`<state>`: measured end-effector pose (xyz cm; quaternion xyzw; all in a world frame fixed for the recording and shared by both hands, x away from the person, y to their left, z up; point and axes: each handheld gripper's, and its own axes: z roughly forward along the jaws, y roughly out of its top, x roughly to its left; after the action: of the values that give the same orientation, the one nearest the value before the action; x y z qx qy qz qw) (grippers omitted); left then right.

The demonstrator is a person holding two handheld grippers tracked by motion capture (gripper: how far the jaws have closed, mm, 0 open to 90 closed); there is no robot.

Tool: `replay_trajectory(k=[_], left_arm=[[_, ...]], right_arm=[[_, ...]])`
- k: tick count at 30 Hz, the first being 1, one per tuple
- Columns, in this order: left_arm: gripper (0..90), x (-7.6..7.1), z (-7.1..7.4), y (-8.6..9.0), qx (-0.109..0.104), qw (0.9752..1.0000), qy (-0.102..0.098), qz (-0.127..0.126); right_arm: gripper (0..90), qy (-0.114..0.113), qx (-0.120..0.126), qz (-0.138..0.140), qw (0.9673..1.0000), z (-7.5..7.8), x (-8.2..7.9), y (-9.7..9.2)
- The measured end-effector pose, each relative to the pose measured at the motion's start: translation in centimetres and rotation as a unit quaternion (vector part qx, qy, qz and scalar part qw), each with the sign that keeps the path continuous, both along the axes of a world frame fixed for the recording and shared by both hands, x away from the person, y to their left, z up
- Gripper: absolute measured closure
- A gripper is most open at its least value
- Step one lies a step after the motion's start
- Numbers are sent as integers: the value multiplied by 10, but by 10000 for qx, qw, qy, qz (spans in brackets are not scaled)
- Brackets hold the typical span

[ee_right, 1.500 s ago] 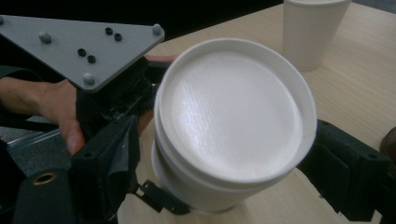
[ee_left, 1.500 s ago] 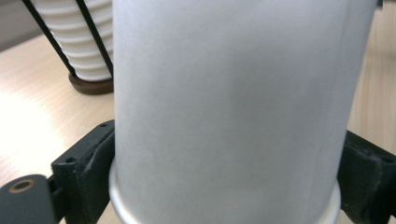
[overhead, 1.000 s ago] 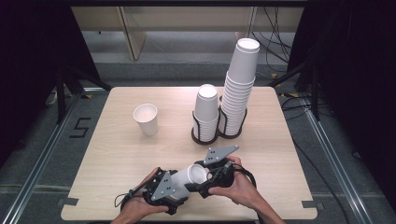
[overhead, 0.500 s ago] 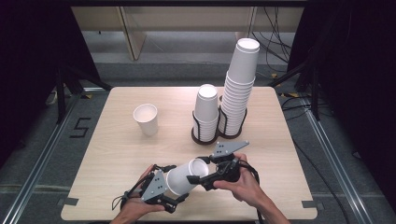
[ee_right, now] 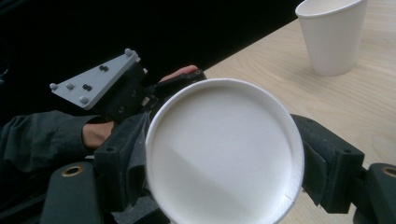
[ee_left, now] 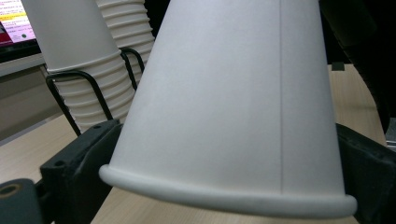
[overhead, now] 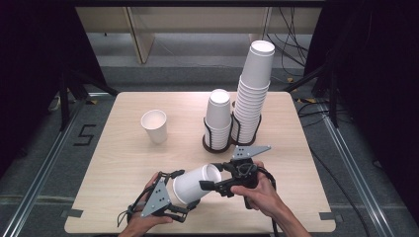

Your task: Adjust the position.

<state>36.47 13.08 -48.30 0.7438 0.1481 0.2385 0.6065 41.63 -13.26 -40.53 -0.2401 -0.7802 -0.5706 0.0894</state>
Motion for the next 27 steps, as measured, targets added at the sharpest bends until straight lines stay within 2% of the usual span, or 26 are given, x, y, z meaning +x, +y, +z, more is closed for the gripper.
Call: replay_trajectory(k=[2, 3, 4, 5, 8, 9, 10, 11, 12, 15, 16, 17, 19, 20, 21, 24, 25, 26, 27], left_arm=[[52, 1, 0, 0, 16, 10000, 64, -28], [55, 1, 1, 1, 43, 9999, 90, -49], [59, 1, 1, 1, 46, 9999, 94, -56], [60, 2, 1, 1, 61, 9999, 116, -58], [70, 2, 2, 1, 167, 9996, 190, -105], [75, 3, 1, 0, 145, 9995, 249, -109], [79, 3, 2, 1, 253, 9992, 280, -110], [83, 3, 2, 0, 309, 9990, 314, -118], [87, 4, 1, 0, 279, 9989, 355, -140], [98, 3, 2, -1, 512, 9975, 456, -161], [100, 3, 2, -2, 561, 9971, 476, -178], [102, 3, 2, -2, 706, 9963, 461, -167], [106, 4, 1, -3, 838, 9951, 485, -188], [107, 4, 1, -4, 911, 9942, 538, -182], [108, 5, 0, -4, 966, 9935, 566, -204], [109, 5, 1, -5, 1119, 9910, 688, -255], [109, 5, 2, -5, 1198, 9893, 787, -281], [109, 5, 2, -6, 1266, 9886, 774, -275], [109, 5, 2, -6, 1367, 9870, 795, -273]], right_arm=[[260, 35, 15, 17, 10000, 0, 0, 0], [259, 225, -15, -18, 9997, 1, -2, -1], [260, 109, 9, -5, 9999, -1, 0, -1], [260, 192, 11, -10, 9998, 0, -1, -1], [257, 58, -6, 98, 9999, -2, 3, -1], [254, 92, -43, 50, 9999, -2, 2, -2], [252, 61, -72, 35, 9999, -2, 2, -2], [251, 14, -184, 41, 9998, -2, 2, -2], [249, -77, -265, 71, 9996, -2, 2, -2], [235, -267, -540, 96, 9981, -1, 1, -1], [227, -310, -551, 98, 9980, -1, 1, -1], [210, -310, -601, 113, 9976, -1, 1, -1], [195, -309, -695, 145, 9970, 0, 1, -1], [187, -397, -768, 121, 9962, 1, 1, -2], [177, -320, -860, 92, 9957, 3, -1, -2], [176, -685, -1136, 152, 9910, 7, -3, -3], [177, -792, -1271, 170, 9886, 10, -4, -3], [182, -908, -1405, 187, 9857, 11, -6, -2], [184, -1123, -1561, 161, 9812, 13, -7, -1]])
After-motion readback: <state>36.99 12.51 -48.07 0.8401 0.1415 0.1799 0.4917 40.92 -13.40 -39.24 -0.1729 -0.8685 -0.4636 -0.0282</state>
